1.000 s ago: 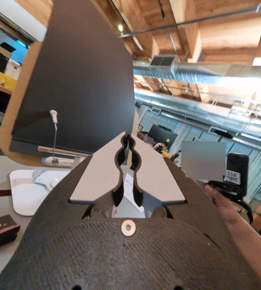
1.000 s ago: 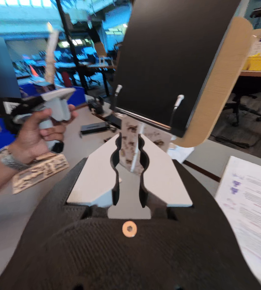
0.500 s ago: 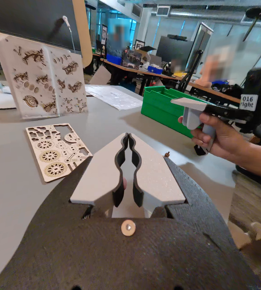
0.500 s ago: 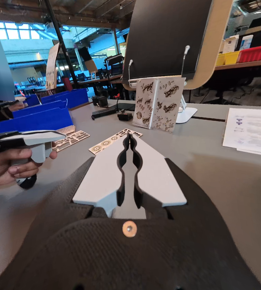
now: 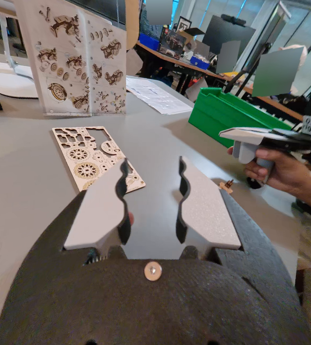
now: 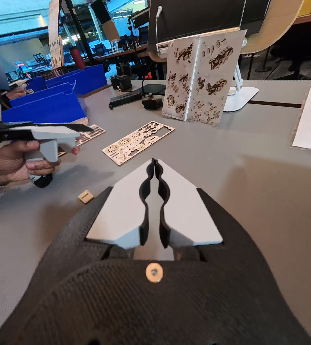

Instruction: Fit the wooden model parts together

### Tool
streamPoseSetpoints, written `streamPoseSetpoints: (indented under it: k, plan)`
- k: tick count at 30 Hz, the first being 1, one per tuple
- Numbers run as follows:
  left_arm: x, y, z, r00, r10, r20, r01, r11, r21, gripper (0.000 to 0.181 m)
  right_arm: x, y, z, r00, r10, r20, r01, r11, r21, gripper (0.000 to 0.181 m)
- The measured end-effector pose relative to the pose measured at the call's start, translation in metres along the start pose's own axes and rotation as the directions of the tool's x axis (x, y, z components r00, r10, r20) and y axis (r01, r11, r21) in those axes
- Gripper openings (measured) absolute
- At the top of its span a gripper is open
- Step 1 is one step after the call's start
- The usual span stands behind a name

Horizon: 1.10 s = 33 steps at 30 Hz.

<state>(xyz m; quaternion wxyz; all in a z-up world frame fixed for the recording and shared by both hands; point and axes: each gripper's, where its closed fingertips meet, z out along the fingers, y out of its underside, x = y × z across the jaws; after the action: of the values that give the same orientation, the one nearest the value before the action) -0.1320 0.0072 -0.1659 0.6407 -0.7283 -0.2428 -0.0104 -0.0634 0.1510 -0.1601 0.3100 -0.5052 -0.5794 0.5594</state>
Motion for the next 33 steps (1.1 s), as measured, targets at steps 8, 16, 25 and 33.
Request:
streamPoseSetpoints:
  k: [8,16,25,33]
  plan:
    - [-0.013,-0.002,0.018,0.988,-0.147,-0.052,0.146,0.989,-0.019,0.078,0.025,-0.004,0.022,1.0,0.026,-0.001,-0.026,0.999,-0.021,0.0]
    - [-0.015,-0.008,0.007,0.998,-0.07,-0.006,0.07,0.997,0.033,0.069,0.019,-0.006,0.014,0.996,0.09,0.011,-0.09,0.996,-0.006,0.0]
    - [-0.001,-0.003,0.0,0.999,-0.044,-0.023,0.044,0.999,0.024,0.067,0.0,-0.001,0.005,0.996,-0.087,-0.03,0.086,0.996,-0.023,0.0]
    - [0.004,0.002,0.003,0.995,-0.075,-0.059,0.075,0.997,-0.004,0.07,-0.008,0.004,0.008,0.999,-0.051,0.018,0.052,0.998,-0.044,0.0]
